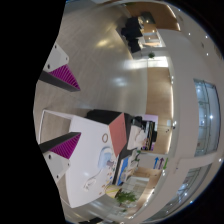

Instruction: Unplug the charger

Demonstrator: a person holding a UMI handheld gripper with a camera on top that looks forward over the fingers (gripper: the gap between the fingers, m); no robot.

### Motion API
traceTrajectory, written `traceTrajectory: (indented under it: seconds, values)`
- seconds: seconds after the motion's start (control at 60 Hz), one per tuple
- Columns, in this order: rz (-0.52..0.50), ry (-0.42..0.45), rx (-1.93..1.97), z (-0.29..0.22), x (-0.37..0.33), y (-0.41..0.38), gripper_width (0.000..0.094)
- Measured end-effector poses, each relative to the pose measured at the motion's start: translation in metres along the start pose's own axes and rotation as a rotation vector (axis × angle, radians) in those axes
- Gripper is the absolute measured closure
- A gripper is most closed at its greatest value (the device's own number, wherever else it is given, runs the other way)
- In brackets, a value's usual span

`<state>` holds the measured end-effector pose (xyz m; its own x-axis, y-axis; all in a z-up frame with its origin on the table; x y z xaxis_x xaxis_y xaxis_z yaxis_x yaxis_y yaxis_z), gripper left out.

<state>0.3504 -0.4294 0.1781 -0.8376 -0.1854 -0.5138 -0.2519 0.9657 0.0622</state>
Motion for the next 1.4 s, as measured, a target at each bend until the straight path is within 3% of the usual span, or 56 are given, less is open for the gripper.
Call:
traceTrajectory:
  seconds: [0.35,0.6,1.05,1.4]
  values:
    - [0.27,-0.01,0.103,0.006,0.026,0.165,0.0081]
    - [0.361,0.012,0.145,-0.001,0.06,0.253,0.008]
    - [0.288,0.126,0.134,-0.051,0.231,0.332,0.0084]
    - [0.283,0.124,0.174,-0.076,0.372,0.395,0.0079]
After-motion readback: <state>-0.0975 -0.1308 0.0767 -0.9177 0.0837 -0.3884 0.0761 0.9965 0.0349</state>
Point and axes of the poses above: the point between the fingertips, and its own axes, seen from behind it with the camera up: y to the right, z down, x forward, the way the camera looks, the point moved 2 cm from there along -x, backward, against the way the camera looks
